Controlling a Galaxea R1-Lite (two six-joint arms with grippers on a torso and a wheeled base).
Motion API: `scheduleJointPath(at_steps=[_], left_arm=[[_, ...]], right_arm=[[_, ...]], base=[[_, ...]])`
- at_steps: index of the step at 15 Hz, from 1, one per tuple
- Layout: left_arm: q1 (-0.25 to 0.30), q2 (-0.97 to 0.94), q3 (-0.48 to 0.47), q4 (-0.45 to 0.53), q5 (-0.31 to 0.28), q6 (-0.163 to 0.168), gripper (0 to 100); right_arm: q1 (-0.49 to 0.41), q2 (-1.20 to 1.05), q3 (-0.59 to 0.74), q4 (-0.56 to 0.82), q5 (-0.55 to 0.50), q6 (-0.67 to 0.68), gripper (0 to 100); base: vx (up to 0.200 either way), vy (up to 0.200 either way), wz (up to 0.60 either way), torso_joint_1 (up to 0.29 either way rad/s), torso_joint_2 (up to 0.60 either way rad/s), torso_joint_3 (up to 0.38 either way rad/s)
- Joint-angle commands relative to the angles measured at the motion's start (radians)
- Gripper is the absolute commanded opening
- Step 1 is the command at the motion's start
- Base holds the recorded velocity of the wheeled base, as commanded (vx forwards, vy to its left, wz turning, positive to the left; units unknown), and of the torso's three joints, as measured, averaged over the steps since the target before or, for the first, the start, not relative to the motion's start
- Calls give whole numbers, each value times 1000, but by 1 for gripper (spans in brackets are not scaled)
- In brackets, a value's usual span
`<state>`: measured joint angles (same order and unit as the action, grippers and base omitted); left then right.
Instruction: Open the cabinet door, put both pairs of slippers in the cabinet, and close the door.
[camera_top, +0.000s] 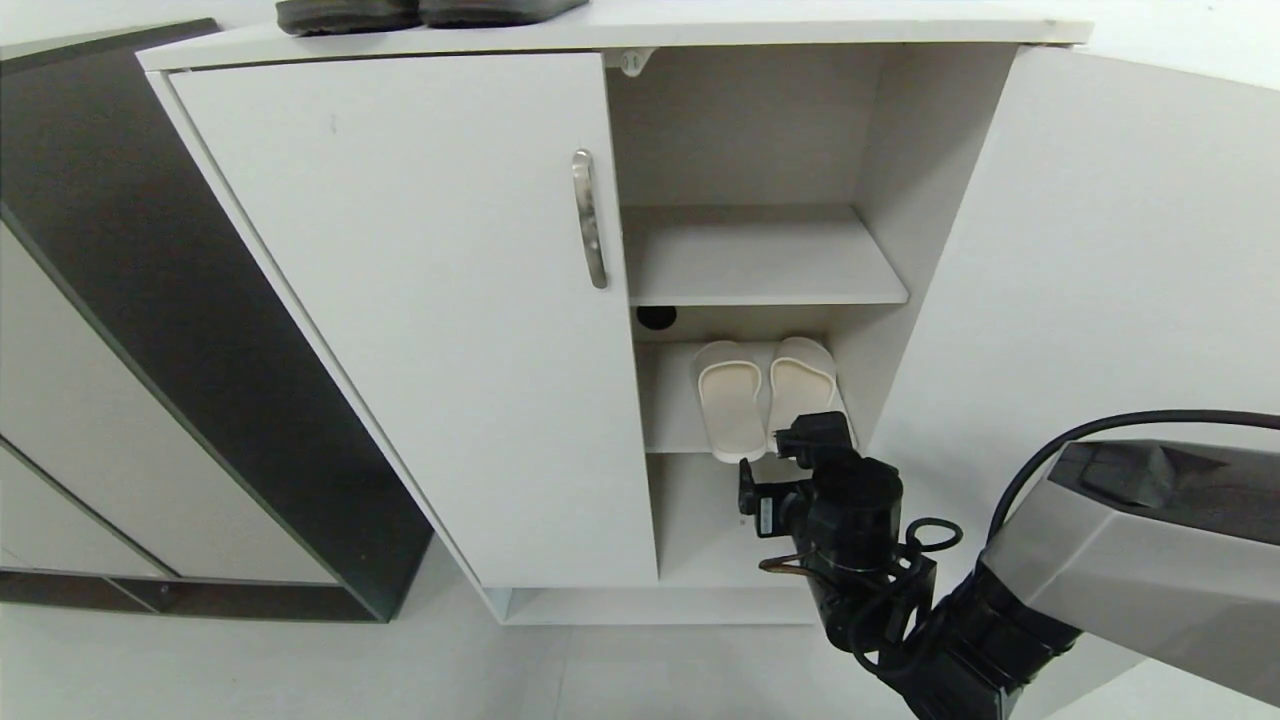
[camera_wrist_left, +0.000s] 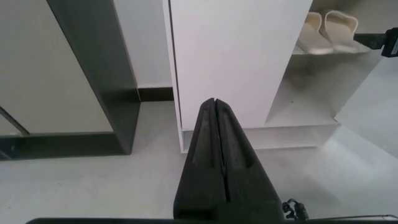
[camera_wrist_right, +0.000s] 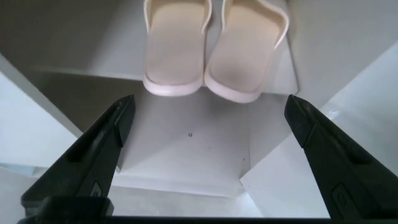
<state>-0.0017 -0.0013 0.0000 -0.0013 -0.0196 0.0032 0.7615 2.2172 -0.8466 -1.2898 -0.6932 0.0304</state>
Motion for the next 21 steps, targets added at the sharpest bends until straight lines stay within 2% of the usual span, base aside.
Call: scheduleJointPath(at_steps=[1, 5, 7, 10, 11, 17, 21], left_arm=[[0, 1, 0, 0, 0, 0, 0], [0, 1, 0, 0, 3, 3, 0], [0, 1, 0, 0, 3, 0, 0], [0, 1, 0, 0, 3, 0, 0], [0, 1, 0, 0, 4, 1, 0], [0, 1, 0, 0, 3, -2, 0], [0, 1, 0, 0, 4, -3, 0]], right_arm=[[1, 2, 3, 0, 0, 0, 100], [4, -4, 12, 1, -3, -3, 100], [38, -74, 87, 12, 6, -12, 100], [79, -203, 216, 18, 176, -12, 100], [88, -218, 230, 18, 193, -12, 100], [88, -215, 233, 12, 199, -12, 100], [87, -214, 224, 15, 199, -12, 100]], base=[[0, 0, 0, 2, 2, 173], [0, 0, 0, 2, 6, 199], [0, 0, 0, 0, 2, 171], [0, 0, 0, 2, 2, 20], [0, 0, 0, 0, 0, 0], [0, 0, 0, 0, 0, 0], [0, 200, 0, 4, -1, 1]])
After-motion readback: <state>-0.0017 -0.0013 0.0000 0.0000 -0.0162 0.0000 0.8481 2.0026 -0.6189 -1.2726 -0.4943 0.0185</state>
